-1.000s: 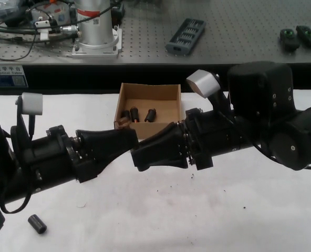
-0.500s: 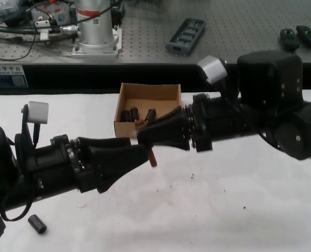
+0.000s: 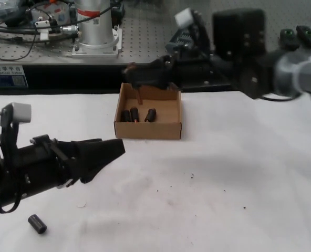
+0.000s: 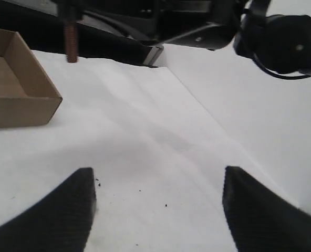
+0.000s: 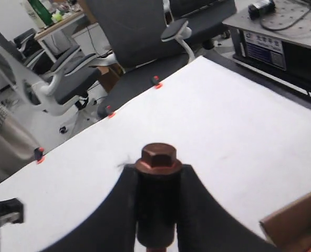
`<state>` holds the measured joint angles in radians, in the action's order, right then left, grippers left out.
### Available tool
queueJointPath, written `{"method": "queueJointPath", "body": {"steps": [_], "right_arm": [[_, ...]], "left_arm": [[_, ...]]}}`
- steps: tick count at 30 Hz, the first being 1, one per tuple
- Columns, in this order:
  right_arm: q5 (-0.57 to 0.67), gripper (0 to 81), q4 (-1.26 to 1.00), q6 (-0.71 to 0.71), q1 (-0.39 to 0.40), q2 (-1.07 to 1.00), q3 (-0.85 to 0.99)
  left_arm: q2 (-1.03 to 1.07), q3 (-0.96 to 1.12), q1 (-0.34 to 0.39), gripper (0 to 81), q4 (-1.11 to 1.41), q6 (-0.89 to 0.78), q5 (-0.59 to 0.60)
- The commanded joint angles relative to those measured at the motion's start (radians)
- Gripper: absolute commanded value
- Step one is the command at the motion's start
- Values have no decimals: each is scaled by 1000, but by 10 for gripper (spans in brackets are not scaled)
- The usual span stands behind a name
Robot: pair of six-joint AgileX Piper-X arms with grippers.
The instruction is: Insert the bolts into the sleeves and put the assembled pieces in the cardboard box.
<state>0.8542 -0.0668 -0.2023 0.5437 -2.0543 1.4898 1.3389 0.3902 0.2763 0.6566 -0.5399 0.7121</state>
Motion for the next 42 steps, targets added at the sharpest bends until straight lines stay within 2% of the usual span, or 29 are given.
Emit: {"method": "queueJointPath", "body": {"steps": [1, 7, 11, 14, 19, 22, 24, 26, 30, 31, 33, 37, 39, 42], "right_arm": [[-20, 44, 85, -8, -14, -74, 132], [-133, 44, 258, -6, -27, -214, 349], [-218, 44, 360, -3, -32, -282, 461], [-273, 44, 436, -1, -35, -331, 540], [-419, 44, 550, -1, -35, -363, 597], [-418, 38, 545, 2, -35, -363, 597], [-410, 3, 523, 2, -39, -363, 597], [-407, 117, 509, 2, -40, -363, 597], [-430, 477, 509, -19, -40, -363, 597], [-437, 517, 509, -30, -40, -363, 597], [-433, 506, 509, -42, -40, -361, 597], [-397, 433, 559, -54, -40, -331, 597], [-348, 402, 653, -41, -30, -307, 597], [-356, 372, 787, 19, 3, -278, 597]], "left_arm": [[-50, 5, -2, 446, -72, 33, -23], [-154, 5, -2, 437, -304, 86, -68], [-256, 5, -2, 375, -468, 212, -102], [-337, 5, -2, 363, -542, 217, -127], [-444, 5, -2, 345, -604, 217, -175], [-494, 5, -2, 295, -604, 217, -177], [-518, 5, -2, 274, -604, 217, -177], [-534, 5, -2, 276, -604, 217, -177], [-557, 5, -2, 279, -604, 217, -177], [-560, 5, -2, 279, -604, 217, -177], [-561, 5, -2, 279, -604, 217, -177], [-560, 5, -2, 279, -604, 217, -171], [-560, 5, -2, 279, -604, 217, -168], [-560, 5, -2, 279, -604, 217, -168]]}}
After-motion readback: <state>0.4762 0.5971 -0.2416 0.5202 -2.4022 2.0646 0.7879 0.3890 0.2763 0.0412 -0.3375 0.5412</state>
